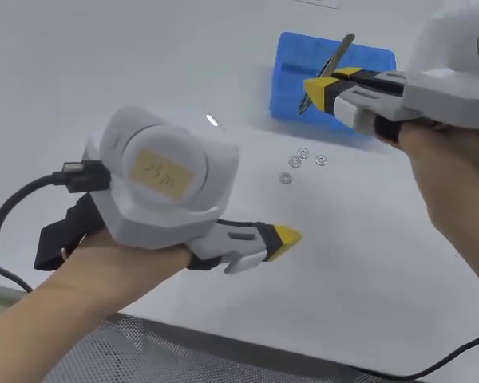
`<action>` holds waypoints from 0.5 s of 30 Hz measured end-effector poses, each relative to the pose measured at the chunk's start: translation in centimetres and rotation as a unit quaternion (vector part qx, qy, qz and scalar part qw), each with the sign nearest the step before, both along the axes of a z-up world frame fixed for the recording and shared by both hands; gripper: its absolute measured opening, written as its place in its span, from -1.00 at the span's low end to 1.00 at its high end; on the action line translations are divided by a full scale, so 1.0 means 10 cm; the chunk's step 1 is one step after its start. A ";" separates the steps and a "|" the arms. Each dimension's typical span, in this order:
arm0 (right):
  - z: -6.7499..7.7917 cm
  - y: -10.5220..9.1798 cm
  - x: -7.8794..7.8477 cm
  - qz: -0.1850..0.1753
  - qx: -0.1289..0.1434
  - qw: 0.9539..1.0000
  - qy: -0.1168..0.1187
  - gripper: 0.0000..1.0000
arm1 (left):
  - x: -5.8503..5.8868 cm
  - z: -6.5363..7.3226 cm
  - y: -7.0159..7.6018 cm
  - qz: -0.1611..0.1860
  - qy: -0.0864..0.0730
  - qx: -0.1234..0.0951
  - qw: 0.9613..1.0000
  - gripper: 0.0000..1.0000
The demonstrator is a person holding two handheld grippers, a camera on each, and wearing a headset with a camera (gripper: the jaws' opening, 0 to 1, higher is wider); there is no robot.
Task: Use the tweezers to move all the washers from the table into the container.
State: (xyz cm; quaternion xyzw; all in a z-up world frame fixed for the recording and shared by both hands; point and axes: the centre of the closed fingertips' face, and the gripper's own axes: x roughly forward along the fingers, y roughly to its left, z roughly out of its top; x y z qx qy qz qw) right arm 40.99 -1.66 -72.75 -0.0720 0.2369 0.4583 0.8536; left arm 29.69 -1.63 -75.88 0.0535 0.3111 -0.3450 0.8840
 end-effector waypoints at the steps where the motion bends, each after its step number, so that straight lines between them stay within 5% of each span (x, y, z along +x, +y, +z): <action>1: -0.03 -0.01 -0.03 -0.001 -0.001 1.000 0.002 -0.92 | 0.00 0.00 0.00 0.000 0.001 -0.001 1.000 0.33; 15: -0.33 -0.06 -0.36 0.000 -0.021 0.999 0.043 -0.92 | -0.02 -0.06 -0.05 0.000 0.013 -0.005 1.000 0.53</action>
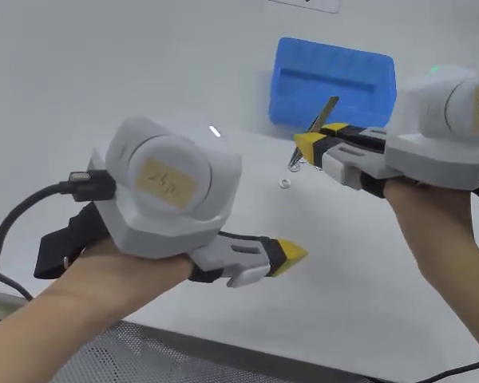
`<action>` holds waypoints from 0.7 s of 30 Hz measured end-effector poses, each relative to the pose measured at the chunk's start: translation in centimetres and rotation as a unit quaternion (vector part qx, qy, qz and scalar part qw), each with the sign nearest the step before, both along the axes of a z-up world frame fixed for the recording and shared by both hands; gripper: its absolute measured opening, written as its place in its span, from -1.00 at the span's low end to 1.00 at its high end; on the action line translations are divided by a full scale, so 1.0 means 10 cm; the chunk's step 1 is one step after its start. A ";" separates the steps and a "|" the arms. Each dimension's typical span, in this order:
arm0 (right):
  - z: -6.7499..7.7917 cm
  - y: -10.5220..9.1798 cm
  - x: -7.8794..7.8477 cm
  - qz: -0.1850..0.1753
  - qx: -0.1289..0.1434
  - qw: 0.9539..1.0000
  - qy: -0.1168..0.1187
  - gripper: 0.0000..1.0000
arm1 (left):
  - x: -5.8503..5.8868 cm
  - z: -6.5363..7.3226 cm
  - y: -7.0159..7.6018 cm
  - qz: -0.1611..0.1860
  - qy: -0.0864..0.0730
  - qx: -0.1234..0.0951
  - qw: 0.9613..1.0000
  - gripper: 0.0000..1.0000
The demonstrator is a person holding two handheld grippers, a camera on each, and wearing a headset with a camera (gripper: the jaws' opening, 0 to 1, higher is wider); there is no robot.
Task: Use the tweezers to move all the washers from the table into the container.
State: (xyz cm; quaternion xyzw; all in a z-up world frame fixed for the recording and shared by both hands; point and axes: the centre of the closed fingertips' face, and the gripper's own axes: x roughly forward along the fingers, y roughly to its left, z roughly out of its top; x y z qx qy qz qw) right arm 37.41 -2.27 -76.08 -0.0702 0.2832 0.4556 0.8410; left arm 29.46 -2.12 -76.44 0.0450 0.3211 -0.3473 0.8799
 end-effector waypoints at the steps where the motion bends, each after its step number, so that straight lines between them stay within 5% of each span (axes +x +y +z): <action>1: -0.02 0.00 -0.03 0.000 0.001 1.000 0.006 -0.92 | 0.00 0.00 0.00 0.001 0.000 0.000 1.000 0.53; 14: -0.11 -0.01 -0.05 -0.012 -0.002 1.000 0.005 -0.91 | 0.07 0.03 0.09 0.032 -0.015 -0.002 0.999 0.93; 21: -0.12 0.00 -0.04 -0.010 -0.004 1.000 -0.001 -0.91 | 0.08 0.03 0.11 0.035 -0.020 0.006 0.999 0.97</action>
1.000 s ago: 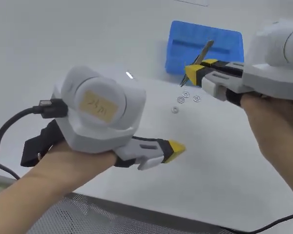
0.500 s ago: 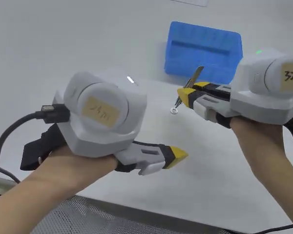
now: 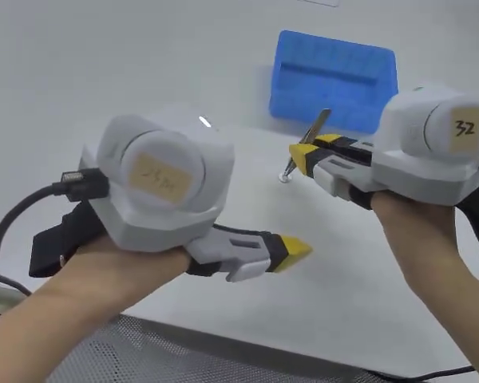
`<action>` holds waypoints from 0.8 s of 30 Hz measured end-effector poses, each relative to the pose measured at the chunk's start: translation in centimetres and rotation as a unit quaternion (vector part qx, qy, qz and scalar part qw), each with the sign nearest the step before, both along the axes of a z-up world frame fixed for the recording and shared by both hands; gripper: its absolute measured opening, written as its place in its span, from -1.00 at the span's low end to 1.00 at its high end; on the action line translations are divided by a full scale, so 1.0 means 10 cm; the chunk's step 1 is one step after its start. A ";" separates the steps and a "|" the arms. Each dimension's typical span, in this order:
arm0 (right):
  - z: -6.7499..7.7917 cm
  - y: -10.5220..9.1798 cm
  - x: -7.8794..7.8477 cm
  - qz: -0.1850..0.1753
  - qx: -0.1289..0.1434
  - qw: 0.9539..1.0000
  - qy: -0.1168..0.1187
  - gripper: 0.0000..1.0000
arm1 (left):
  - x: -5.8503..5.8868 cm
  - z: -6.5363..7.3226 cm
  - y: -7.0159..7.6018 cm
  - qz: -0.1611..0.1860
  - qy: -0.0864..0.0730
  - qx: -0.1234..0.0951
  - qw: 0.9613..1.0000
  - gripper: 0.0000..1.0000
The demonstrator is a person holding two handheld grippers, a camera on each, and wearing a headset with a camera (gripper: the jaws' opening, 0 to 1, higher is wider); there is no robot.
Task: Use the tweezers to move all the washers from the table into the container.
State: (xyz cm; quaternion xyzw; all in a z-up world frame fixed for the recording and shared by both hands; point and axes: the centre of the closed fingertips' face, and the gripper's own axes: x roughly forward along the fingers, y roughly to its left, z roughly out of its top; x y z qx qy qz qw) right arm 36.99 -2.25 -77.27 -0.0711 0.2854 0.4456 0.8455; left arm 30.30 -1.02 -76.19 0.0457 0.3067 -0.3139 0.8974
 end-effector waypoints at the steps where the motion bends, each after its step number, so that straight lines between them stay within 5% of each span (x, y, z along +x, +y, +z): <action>1: -0.01 0.00 0.00 0.001 -0.001 1.000 0.001 -0.91 | 0.00 0.00 0.01 0.002 -0.001 0.000 1.000 0.97; 24: -0.04 -0.01 0.03 0.000 -0.007 1.000 -0.010 -0.93 | 0.01 -0.03 0.04 0.005 -0.001 0.011 1.000 0.97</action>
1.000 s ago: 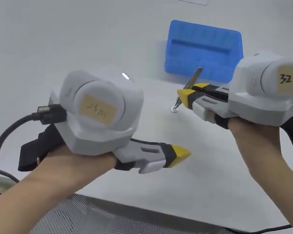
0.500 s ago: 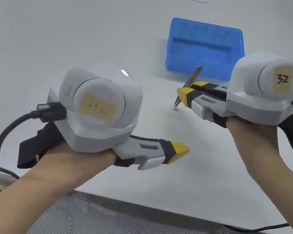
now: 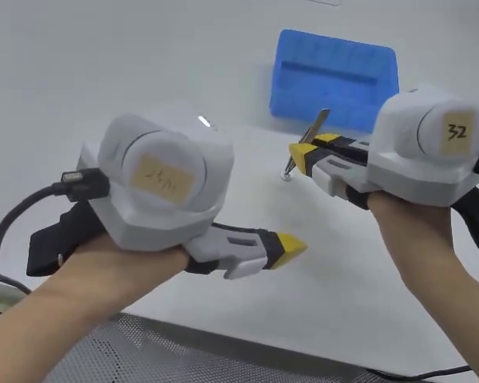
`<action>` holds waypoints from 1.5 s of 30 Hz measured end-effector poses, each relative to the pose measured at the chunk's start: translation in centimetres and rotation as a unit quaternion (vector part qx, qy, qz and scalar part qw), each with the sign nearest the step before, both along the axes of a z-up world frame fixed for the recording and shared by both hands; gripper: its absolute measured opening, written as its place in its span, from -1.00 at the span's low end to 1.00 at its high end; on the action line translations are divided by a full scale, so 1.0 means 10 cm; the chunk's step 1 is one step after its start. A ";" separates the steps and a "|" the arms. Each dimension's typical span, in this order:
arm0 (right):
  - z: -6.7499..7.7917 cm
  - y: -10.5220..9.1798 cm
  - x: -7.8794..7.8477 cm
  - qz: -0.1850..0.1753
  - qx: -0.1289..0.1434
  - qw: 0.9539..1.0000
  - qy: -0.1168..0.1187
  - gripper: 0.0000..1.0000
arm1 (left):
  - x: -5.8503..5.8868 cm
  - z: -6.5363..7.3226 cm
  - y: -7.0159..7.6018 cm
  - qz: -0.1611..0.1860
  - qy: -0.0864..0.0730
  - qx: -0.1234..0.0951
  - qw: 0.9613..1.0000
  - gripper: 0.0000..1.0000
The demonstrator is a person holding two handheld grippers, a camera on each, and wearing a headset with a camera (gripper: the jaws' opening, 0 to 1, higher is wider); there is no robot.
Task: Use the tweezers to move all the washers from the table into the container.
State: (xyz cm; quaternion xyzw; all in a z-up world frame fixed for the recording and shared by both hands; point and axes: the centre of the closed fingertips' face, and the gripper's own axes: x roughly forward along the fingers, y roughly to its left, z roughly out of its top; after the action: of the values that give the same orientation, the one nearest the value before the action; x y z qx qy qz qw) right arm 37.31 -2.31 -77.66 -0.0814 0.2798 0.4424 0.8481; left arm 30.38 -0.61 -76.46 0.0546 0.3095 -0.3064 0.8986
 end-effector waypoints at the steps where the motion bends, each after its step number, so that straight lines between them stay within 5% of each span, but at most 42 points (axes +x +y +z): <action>1: 0.00 0.00 0.00 0.001 -0.002 1.000 -0.001 -0.93 | 0.00 0.00 0.00 -0.001 0.000 0.001 1.000 0.97; 9: 0.01 -0.01 -0.02 0.003 -0.006 1.000 0.001 -0.94 | 0.00 -0.01 -0.01 -0.005 0.002 0.010 1.000 0.97; 20: 0.22 -0.05 0.10 0.002 -0.003 1.000 -0.021 -0.94 | 0.00 -0.01 0.03 -0.003 0.001 0.015 1.000 0.97; 32: 0.46 -0.09 0.44 -0.016 0.013 0.999 -0.047 -0.94 | -0.02 -0.05 0.01 -0.011 0.006 0.017 1.000 0.97; 40: 0.66 -0.03 0.82 -0.032 0.027 0.996 -0.080 -0.94 | -0.05 -0.09 0.02 -0.009 0.014 0.015 1.000 0.97; 45: 0.64 0.02 0.93 -0.036 0.027 0.995 -0.086 -0.94 | -0.05 -0.09 0.03 -0.009 0.011 0.018 1.000 0.97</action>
State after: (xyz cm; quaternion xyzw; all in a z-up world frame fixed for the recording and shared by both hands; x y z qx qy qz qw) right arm 46.65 -2.14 -71.25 -0.0864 0.1962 0.4105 0.8863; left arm 29.88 -0.35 -77.33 0.0704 0.3244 -0.3098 0.8910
